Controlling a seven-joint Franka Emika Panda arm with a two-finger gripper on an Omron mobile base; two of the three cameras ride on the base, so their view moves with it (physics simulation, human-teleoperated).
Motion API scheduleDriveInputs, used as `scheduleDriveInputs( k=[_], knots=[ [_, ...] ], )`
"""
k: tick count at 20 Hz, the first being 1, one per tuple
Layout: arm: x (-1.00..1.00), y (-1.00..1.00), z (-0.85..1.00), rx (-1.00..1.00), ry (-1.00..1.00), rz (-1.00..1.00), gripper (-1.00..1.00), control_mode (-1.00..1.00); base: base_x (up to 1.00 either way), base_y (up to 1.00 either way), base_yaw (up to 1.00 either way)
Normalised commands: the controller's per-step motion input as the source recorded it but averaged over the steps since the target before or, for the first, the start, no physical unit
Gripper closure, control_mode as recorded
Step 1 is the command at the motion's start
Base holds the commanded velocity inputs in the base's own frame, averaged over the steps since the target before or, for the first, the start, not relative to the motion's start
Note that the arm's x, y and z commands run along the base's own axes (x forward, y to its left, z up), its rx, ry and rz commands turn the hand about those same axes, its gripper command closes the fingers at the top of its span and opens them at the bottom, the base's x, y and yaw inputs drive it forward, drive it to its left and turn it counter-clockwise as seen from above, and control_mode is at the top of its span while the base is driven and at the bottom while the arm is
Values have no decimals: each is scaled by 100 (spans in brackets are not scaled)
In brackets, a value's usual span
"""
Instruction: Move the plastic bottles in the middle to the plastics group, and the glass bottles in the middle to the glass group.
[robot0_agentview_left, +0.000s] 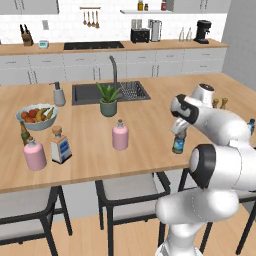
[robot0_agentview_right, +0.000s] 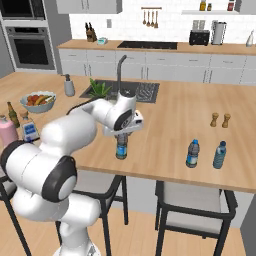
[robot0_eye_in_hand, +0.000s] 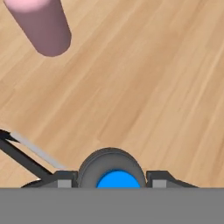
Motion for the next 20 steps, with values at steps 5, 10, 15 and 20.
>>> scheduleDriveInputs(
  k=[5,10,15,20],
  knots=[
    [1,-100,38,0,17,-8,100,-100,0,0,0],
    [21,-95,17,-4,21,-13,100,-100,0,0,0],
    [13,-40,0,1,-3,-3,100,-100,0,0,0],
    [3,-6,0,-2,-21,0,100,-100,0,0,0]
  ],
)
